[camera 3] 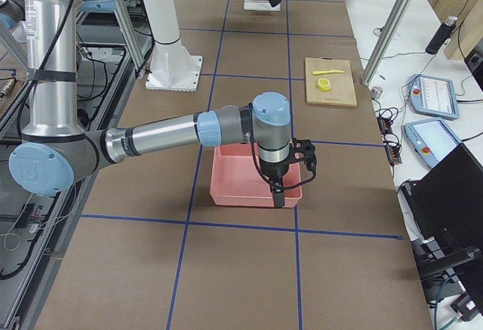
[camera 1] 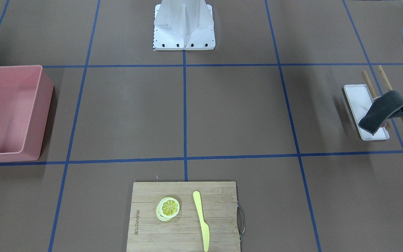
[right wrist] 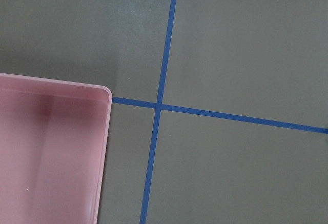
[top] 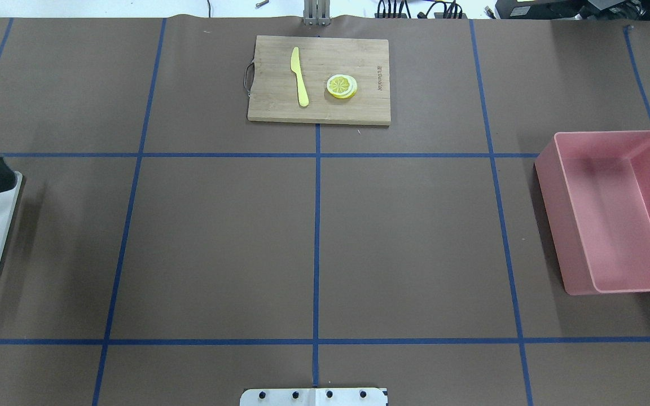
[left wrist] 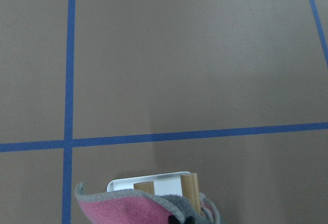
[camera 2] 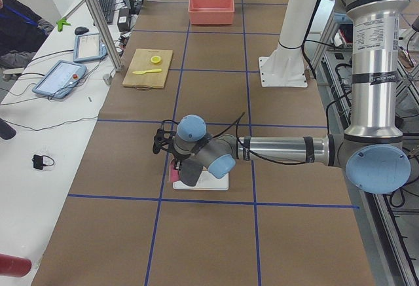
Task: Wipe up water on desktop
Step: 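Carry the towel toward the cutting board with the left gripper while the right arm approaches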
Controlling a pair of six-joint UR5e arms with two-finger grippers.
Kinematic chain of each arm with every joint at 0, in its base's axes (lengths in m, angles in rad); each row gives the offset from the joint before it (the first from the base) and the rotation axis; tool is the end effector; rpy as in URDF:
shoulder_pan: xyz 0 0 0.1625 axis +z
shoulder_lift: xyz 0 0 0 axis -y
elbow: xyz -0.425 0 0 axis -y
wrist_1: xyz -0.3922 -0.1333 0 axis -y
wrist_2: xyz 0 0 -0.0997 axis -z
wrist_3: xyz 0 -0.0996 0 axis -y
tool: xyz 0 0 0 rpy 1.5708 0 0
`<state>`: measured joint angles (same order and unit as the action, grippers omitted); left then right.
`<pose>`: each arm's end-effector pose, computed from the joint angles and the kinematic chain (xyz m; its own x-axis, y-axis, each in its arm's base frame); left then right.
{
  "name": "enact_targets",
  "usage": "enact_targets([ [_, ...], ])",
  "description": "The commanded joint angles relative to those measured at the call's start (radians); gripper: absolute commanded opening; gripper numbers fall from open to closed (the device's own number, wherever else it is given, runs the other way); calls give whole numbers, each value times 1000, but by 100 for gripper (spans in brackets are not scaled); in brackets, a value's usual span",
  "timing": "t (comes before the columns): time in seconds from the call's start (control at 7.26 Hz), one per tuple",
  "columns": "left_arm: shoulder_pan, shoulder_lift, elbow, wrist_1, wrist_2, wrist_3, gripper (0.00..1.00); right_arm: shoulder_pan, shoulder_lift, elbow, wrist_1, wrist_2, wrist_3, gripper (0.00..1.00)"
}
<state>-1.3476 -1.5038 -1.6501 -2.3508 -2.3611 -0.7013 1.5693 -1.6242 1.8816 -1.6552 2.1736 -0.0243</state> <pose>0.0461 -0.4855 0.5599 0.5390 0.0541 -0.8406 0.2517 0.9420 0.2220 0.0761 -0.4690 0.5507 0.8233 -0.1227 0.5541 0.0215 0.9824 0.1857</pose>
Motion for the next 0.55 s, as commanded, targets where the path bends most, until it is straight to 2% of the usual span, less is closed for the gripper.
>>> enact_targets([
  [0.0, -2, -35, -80, -1, 5, -258, 0, 0, 1, 8, 0, 0, -3, 100],
  [0.14, 2, -58, -100, -1, 5, -344, 0, 0, 6, 10, 2, 6, -3, 100],
  [0.41, 30, -133, -109, -2, 8, -548, 0, -12, 14, 39, 14, 72, -3, 100],
])
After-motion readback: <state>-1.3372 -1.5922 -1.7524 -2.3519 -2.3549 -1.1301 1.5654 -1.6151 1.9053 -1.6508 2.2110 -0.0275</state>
